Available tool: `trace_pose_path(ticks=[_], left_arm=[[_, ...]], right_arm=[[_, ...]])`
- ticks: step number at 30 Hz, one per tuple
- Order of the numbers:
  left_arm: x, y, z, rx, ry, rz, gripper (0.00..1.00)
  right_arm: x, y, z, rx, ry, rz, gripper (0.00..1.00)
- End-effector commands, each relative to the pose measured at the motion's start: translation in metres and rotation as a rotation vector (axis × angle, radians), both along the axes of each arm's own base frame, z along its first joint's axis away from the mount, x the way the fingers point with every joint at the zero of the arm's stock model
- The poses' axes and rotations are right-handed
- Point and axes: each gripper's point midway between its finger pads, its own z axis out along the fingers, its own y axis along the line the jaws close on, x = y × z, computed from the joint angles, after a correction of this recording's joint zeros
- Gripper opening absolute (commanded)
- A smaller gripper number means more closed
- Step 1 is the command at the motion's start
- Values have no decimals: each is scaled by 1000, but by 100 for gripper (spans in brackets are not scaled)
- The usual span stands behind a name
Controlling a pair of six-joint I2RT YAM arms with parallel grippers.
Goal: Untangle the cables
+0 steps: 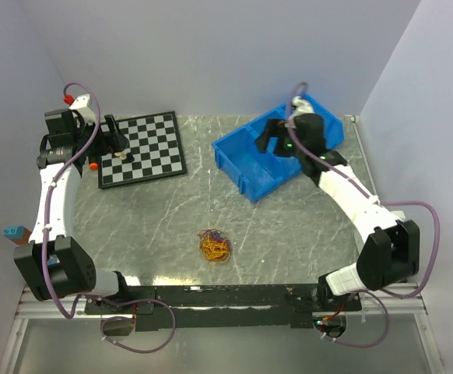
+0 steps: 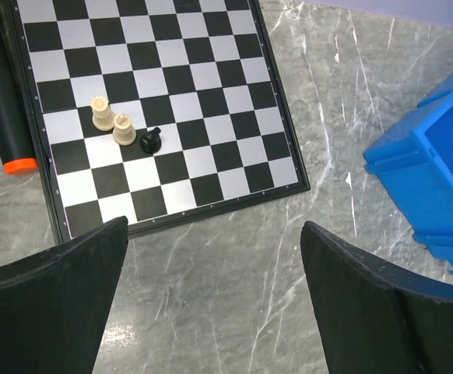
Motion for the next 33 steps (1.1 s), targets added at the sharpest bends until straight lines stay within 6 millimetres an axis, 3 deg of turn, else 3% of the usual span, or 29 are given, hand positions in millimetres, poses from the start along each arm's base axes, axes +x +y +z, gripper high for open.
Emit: trace_pose_path(ticks=[1, 7, 16, 25, 30, 33], left_arm=[[-5, 5, 11, 24, -13, 29, 97], [-15, 6, -2, 45, 43, 21, 97], [-27, 4, -4, 61, 47, 10, 97], [-29, 7, -2, 64, 50, 32, 97], [-30, 11, -4, 82, 55, 45, 97], [-30, 12, -6, 87, 56, 51, 97]], right_arm=[[5, 17, 8, -253, -59, -4, 100], [-7, 59, -34, -350, -8, 110, 96], [-24, 86, -85, -439, 78, 186, 88], [-20, 86, -125, -516, 159, 115, 52], [-27, 96, -125, -506, 153, 76, 28], [-39, 114, -123, -487, 173, 45, 13]])
